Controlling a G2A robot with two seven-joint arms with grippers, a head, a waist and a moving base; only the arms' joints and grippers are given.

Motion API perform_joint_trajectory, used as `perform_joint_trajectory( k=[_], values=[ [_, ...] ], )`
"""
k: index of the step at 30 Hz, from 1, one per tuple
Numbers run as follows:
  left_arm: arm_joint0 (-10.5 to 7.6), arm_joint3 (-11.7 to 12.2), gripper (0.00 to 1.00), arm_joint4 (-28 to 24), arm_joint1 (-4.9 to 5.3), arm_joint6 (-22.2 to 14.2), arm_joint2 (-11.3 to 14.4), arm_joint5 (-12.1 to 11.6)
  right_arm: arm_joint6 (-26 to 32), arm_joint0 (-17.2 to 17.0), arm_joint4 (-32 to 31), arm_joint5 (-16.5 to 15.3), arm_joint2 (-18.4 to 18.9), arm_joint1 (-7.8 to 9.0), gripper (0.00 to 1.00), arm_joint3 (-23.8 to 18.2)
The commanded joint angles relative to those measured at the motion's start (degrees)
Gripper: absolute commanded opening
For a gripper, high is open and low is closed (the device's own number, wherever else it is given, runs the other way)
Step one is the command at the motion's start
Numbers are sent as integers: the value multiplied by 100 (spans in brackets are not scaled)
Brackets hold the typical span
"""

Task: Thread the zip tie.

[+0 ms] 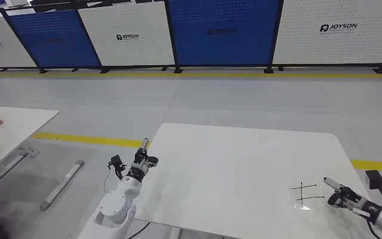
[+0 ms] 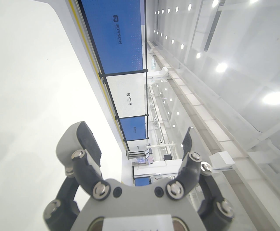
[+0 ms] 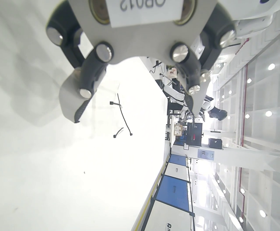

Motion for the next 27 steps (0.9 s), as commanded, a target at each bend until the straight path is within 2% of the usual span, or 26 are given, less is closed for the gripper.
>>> perform_joint_trajectory(
  k=[1,9,10,11,12,13,14,16,27],
  values=[
    [0,0,100,0,0,0,0,0,-52,-6,-62,30,-111,-3,100,-72],
    [0,0,100,0,0,0,0,0,-32,166,-95,55,-271,27,100,174],
    [0,0,100,0,0,0,0,0,-44,185,-96,51,-283,30,87,214],
    [0,0,100,0,0,0,0,0,-58,204,-105,49,-296,34,79,250],
    [0,0,100,0,0,0,0,0,-70,225,-121,40,-315,39,62,287],
    [0,0,100,0,0,0,0,0,-99,237,-163,37,-326,44,53,317],
    [0,0,100,0,0,0,0,0,-152,249,-196,33,-339,49,55,354],
    [0,0,100,0,0,0,0,0,-161,263,-183,14,-353,55,48,413],
    [0,0,100,0,0,0,0,0,11,206,-2,-203,-296,124,38,538]
  ],
)
